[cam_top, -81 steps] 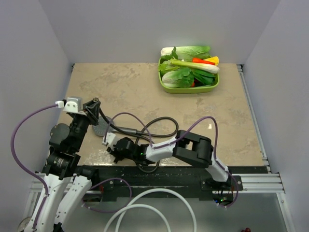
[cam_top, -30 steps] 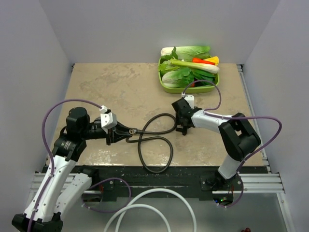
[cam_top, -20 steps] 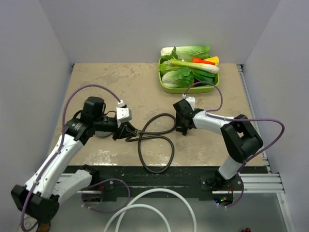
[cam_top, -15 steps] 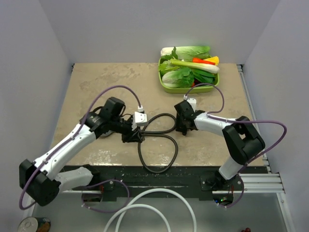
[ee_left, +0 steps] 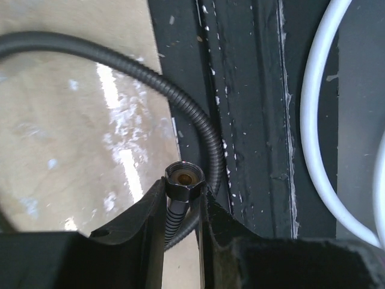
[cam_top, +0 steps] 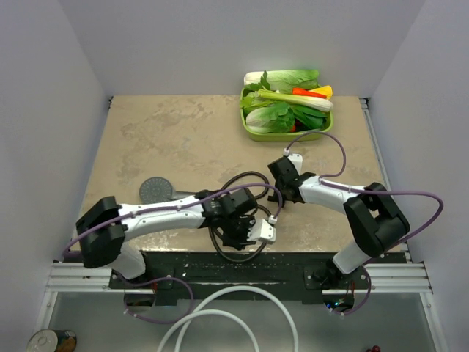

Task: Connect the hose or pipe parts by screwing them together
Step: Place the pipeline at the center of the board.

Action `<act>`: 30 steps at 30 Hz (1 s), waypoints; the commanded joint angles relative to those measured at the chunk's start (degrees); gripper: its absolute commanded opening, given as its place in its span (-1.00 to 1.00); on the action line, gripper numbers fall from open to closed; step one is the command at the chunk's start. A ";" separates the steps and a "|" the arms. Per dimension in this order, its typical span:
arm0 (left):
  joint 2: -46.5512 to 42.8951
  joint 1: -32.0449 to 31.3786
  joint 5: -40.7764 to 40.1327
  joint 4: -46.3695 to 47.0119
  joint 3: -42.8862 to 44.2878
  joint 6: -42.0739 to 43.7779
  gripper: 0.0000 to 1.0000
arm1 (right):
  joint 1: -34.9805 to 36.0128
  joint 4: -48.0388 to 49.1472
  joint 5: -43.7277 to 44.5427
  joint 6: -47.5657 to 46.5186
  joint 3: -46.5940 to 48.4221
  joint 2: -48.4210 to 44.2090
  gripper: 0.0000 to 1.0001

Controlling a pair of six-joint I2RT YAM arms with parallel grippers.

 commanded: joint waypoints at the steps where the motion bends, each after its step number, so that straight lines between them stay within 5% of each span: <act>1: 8.20 -2.37 -6.65 1.68 2.96 -0.17 -1.00 | -0.51 -4.37 1.66 2.39 0.34 -1.70 -0.36; 11: 18.23 -2.28 -13.51 13.27 1.47 2.73 -1.00 | -1.75 -5.52 2.72 2.12 2.10 -1.71 -0.27; 21: 13.67 -1.84 -13.25 15.92 -3.54 2.38 -0.36 | -1.66 -2.97 0.62 1.95 1.14 0.05 -0.05; 30: 13.49 -1.31 -12.73 17.24 -5.21 1.24 -0.31 | -1.75 -2.79 -0.53 2.47 0.26 -0.30 0.01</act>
